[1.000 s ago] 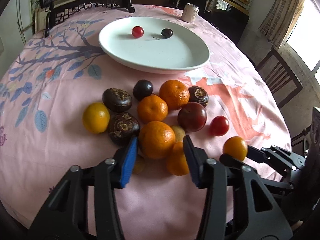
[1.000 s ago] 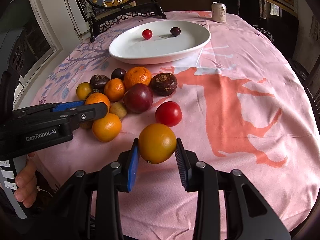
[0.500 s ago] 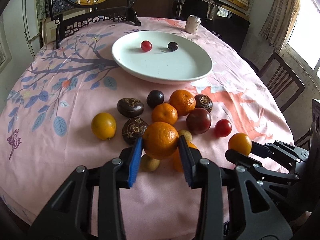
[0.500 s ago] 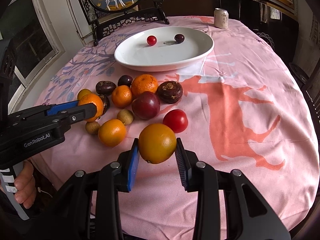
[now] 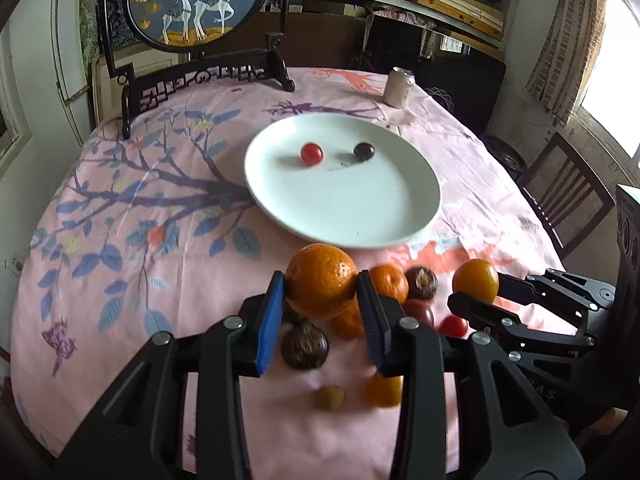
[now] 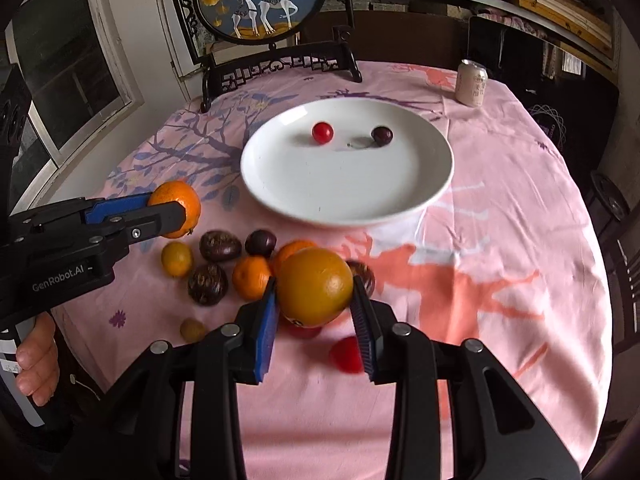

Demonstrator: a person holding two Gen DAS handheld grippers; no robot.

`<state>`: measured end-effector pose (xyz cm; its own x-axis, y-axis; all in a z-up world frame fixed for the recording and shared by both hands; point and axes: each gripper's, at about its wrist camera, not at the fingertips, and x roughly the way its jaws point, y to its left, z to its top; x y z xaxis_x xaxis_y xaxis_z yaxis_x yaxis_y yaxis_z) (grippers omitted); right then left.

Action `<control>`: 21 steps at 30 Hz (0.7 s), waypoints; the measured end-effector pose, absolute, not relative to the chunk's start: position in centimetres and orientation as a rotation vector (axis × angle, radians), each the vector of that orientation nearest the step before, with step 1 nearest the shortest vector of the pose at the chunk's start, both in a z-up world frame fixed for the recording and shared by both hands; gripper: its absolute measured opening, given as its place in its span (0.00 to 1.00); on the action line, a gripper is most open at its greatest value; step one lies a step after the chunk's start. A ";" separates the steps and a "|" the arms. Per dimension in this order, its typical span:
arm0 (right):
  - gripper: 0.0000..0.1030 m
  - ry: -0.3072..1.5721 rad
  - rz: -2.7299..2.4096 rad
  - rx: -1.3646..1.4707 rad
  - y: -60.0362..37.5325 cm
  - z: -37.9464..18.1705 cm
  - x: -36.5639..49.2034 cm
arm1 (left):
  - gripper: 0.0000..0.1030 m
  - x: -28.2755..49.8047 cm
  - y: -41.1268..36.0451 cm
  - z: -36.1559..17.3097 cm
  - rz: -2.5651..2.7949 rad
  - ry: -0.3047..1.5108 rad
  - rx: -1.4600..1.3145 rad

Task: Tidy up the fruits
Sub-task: 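Carry both fruits over the white plate and open both tools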

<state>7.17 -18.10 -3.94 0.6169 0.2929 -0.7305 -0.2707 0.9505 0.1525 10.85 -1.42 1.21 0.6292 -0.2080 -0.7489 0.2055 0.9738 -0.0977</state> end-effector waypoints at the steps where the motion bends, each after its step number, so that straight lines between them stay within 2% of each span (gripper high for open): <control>1: 0.35 0.838 0.330 0.026 -18.1 -3.3 8.5 | 0.36 12.3 -1.5 1.8 -0.233 0.860 -0.001; 6: 0.35 0.839 0.336 0.011 -17.5 -2.3 16.1 | 0.36 21.2 -2.1 2.0 -0.182 0.925 -0.011; 11: 0.35 0.930 0.318 0.003 -16.9 -5.1 23.0 | 0.36 27.7 -3.3 -1.1 -0.161 1.002 -0.014; 16: 0.34 1.000 0.317 -0.013 -16.0 -7.7 26.4 | 0.36 30.7 -4.1 -3.7 -0.154 1.059 -0.019; 21: 0.35 1.003 0.305 -0.044 -15.6 -8.5 27.7 | 0.37 31.5 -4.3 -4.0 -0.162 1.051 -0.004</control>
